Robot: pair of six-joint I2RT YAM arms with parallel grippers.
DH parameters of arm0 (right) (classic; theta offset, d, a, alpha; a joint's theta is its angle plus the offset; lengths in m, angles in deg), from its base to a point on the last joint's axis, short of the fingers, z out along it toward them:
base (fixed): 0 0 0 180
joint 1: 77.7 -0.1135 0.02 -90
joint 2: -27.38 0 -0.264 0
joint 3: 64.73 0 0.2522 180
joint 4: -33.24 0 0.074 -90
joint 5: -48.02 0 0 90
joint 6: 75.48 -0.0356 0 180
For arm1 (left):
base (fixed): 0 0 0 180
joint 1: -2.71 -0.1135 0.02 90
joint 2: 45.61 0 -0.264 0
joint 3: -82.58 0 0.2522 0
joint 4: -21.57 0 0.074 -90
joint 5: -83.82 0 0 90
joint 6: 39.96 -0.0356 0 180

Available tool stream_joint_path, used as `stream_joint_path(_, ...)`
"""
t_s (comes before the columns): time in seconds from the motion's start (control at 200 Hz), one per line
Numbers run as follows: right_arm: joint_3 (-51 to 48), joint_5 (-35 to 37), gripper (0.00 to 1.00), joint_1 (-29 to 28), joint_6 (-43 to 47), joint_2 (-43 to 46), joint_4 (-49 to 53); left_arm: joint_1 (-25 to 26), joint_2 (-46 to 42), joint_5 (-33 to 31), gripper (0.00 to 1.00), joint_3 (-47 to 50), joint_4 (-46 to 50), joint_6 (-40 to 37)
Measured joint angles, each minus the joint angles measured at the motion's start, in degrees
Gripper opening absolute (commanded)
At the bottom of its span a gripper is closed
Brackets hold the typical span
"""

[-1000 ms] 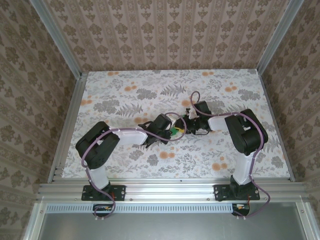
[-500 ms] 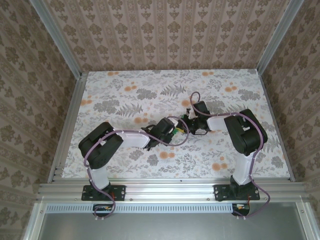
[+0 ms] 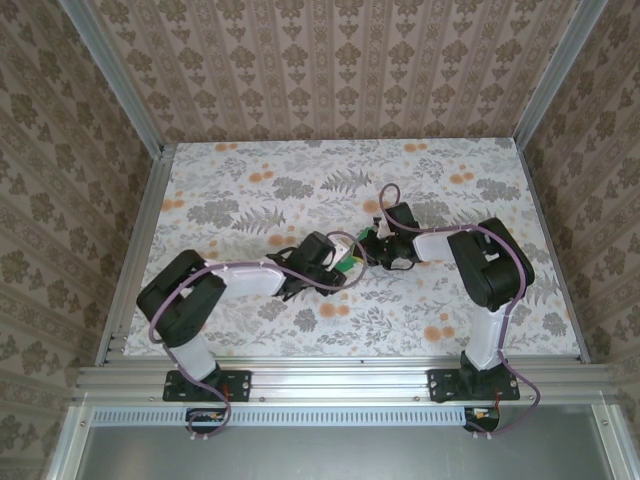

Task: Fold a paper plane with a square sheet of paper (pick it up from the middle)
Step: Fold the wing for the fifth time at the center of the table.

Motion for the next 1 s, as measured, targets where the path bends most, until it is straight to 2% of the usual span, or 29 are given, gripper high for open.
stream_joint_path(0.18,0.1,-0.3,0.08,0.1,2.7,-0.1,0.1,-5.2,-2.7,9.3,0.52,0.0,0.0,4.1)
stream_joint_path(0.33,0.1,-0.6,0.09,0.2,3.6,-0.1,0.0,-6.8,-2.6,11.4,0.52,0.0,-0.2,5.4)
stream_joint_path(0.465,0.5,-1.2,0.13,0.3,3.5,-0.3,0.7,-4.9,-1.2,9.8,0.5,-0.1,-0.5,4.9)
stream_joint_path(0.645,1.2,-1.8,0.17,0.3,3.0,-0.3,1.5,-2.1,2.6,3.8,0.4,-1.2,-0.6,2.7)
stream_joint_path(0.83,1.5,-1.9,0.18,0.3,2.7,-0.4,1.9,-1.7,3.9,-0.5,0.37,-1.4,-1.5,1.5)
stream_joint_path(1.0,1.6,-1.9,0.18,0.3,2.4,-0.4,2.0,-1.7,4.3,-1.2,0.36,-1.5,-2.4,0.9)
